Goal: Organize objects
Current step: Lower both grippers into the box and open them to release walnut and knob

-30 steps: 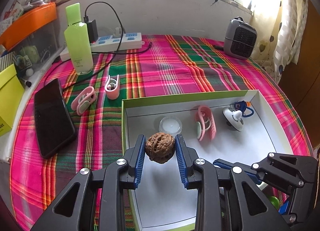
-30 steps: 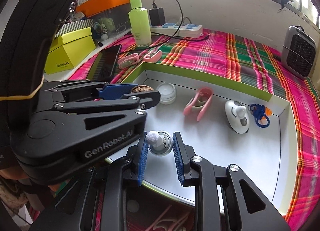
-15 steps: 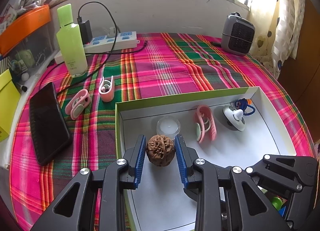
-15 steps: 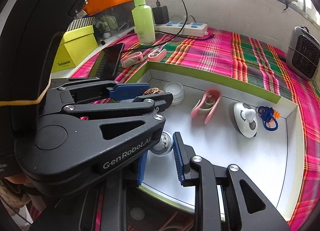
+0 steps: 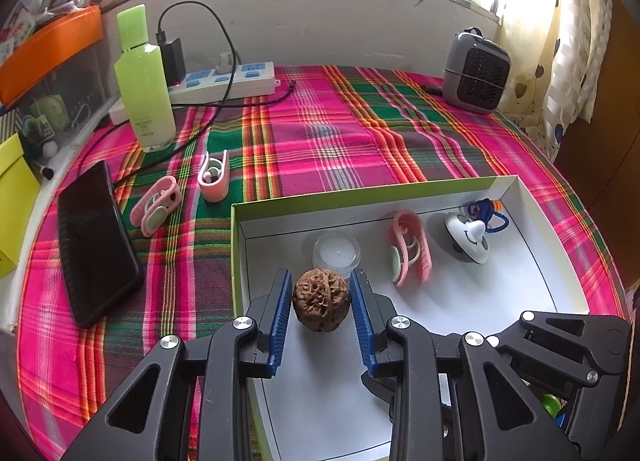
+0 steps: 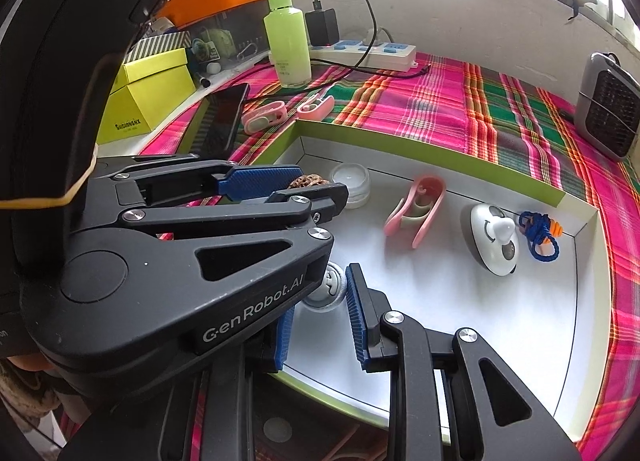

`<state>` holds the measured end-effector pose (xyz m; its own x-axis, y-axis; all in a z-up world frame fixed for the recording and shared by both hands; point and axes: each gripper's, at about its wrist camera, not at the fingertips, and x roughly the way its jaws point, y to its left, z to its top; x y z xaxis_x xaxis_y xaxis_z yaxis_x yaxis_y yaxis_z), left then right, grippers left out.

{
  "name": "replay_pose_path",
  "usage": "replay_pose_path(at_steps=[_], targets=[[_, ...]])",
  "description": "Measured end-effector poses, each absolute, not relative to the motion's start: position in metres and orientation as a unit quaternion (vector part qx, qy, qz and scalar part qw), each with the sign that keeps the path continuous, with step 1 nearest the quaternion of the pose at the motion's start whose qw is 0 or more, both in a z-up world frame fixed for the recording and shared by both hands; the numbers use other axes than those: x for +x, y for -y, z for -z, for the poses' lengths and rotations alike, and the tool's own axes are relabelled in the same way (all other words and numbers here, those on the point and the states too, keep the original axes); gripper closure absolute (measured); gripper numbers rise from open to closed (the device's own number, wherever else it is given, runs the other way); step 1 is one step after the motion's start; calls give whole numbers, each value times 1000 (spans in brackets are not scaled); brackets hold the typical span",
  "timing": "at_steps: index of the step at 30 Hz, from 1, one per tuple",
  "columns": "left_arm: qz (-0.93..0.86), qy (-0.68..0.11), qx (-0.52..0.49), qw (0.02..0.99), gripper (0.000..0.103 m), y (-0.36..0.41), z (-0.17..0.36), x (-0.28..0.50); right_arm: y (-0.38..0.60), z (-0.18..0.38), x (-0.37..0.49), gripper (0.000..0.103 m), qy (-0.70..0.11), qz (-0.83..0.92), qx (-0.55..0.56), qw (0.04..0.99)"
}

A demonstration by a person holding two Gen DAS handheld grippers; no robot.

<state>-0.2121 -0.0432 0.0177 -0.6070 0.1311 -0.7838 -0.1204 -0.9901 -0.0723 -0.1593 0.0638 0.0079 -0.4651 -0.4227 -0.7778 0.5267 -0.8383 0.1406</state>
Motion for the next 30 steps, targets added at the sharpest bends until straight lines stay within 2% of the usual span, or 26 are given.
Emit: replay_pose_path(at_steps=[10,12,14,17,30], targets=[[-897,8,-436,68,74,45,-21,-211,-65,-8,-159,76,-60,854,435,278],[-899,11,-434,68,74,45,-23,-210,-66,-9,-160,69,-57,855,435,277],[-900,11,-431,65,73,46,-25,-209,-66,-9,-159,68,-55,856,434,275],[-902,13,-427,65,70,47,-28,-206,-67,-10,-157,68,-53,856,434,276],[-911,27,-408,51,68,57,-48,-185,-80,-23,-147,67,-32,866,422,265]])
